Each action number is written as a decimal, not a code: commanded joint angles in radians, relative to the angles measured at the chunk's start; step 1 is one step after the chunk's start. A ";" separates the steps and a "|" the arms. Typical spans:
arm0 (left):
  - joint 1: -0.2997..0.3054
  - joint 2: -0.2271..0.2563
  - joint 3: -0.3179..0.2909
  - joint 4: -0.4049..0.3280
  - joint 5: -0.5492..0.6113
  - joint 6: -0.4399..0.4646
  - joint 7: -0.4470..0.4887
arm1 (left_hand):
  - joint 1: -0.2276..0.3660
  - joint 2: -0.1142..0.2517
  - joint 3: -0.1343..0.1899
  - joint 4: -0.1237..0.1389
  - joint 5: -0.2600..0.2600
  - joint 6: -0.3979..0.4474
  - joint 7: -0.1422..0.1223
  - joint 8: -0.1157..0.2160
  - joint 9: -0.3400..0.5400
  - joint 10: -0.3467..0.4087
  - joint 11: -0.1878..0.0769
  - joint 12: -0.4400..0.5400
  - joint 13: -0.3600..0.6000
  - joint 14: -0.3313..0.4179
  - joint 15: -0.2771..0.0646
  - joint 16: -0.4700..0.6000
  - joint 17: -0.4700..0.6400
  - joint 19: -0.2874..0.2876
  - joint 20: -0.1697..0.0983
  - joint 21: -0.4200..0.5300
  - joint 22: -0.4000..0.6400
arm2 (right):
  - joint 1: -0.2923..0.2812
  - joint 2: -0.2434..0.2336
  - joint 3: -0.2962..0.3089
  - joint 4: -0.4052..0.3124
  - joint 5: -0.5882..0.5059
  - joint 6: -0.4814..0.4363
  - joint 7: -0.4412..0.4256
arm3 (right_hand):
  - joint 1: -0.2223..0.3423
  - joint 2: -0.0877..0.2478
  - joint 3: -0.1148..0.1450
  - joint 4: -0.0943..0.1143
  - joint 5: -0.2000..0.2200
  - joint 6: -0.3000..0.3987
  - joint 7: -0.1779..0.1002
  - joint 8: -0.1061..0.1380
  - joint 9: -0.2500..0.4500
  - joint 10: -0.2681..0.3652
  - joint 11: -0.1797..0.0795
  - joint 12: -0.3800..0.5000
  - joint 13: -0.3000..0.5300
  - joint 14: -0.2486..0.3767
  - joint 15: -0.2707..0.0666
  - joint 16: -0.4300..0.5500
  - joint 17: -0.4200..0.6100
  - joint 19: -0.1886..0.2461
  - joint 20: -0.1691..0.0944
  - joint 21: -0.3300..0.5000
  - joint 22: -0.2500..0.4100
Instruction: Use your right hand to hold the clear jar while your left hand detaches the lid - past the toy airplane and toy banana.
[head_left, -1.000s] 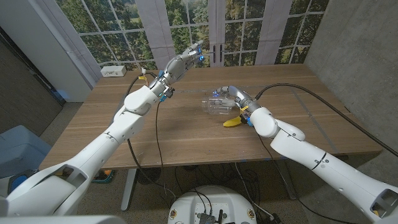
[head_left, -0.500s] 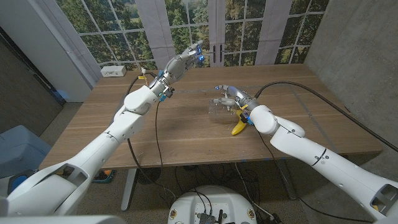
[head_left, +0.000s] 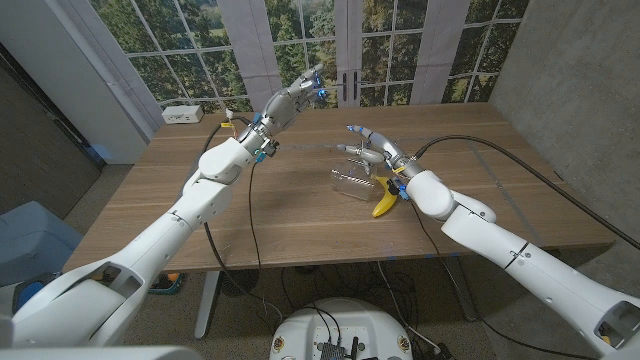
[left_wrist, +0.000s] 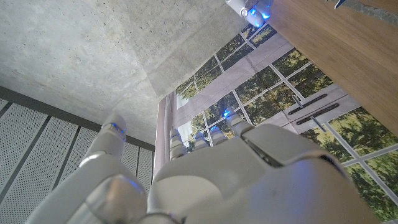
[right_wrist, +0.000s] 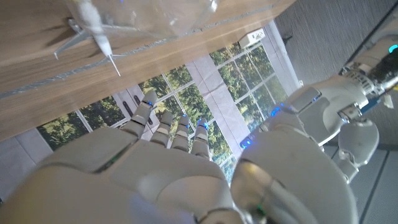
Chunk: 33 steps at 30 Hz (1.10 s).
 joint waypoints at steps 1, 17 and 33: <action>-0.002 -0.006 -0.004 0.018 -0.021 0.018 -0.004 | -0.011 0.011 -0.006 0.004 0.002 -0.037 0.024 -0.003 0.002 -0.021 0.005 -0.001 0.001 -0.025 -0.036 0.000 0.001 -0.017 -0.007 0.005 0.002 | -0.026 0.040 0.051 0.105 0.087 0.227 -0.037 | -0.037 -0.002 -0.017 0.006 -0.008 -0.023 0.018 0.000 -0.001 -0.008 -0.005 0.006 -0.017 -0.015 -0.012 0.000 -0.023 -0.005 -0.026 -0.017 -0.001; 0.005 -0.014 -0.013 0.025 -0.058 0.050 -0.005 | -0.046 0.079 -0.012 0.036 0.012 -0.087 0.036 0.004 0.000 -0.070 -0.003 -0.003 -0.002 -0.076 -0.055 0.002 0.003 -0.047 -0.021 0.007 0.003 | -0.041 0.080 0.104 0.172 0.192 0.360 -0.019 | -0.193 0.067 -0.051 0.086 -0.007 -0.054 0.089 0.008 -0.010 -0.002 -0.041 0.013 -0.098 -0.021 -0.051 0.010 -0.114 -0.003 -0.092 -0.084 -0.001; 0.047 -0.043 -0.030 0.030 -0.071 0.053 0.064 | -0.056 0.182 0.020 0.088 0.026 -0.061 0.112 0.011 -0.001 -0.040 0.016 0.009 -0.003 -0.064 -0.058 0.009 0.000 -0.009 -0.116 0.022 0.002 | -0.065 0.125 0.155 0.251 0.352 0.482 0.032 | -0.229 0.114 -0.046 0.097 -0.006 0.012 0.106 0.026 -0.012 0.059 -0.014 0.026 -0.146 0.027 -0.026 0.018 -0.181 0.054 -0.124 -0.107 -0.001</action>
